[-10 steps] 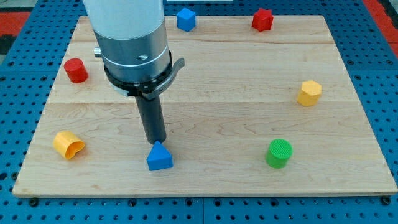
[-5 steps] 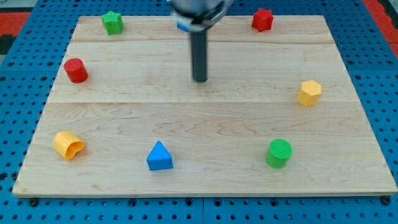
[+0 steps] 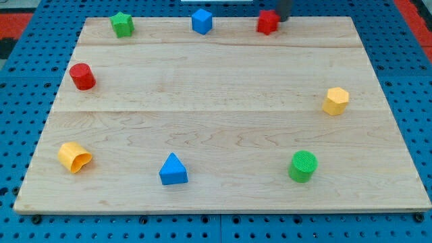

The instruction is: Push the red star into the blue cube

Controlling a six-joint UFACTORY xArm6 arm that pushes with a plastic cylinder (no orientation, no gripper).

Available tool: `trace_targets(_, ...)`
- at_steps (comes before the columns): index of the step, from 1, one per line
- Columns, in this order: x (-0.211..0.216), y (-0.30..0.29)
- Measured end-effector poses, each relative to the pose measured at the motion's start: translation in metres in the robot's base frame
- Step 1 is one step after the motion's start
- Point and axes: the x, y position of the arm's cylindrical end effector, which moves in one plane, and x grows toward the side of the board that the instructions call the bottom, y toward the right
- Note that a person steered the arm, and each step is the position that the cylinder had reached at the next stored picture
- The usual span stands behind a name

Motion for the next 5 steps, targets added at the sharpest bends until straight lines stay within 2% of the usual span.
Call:
trace_targets(3,0.001,-0.135)
trace_targets(5,0.032,-0.189)
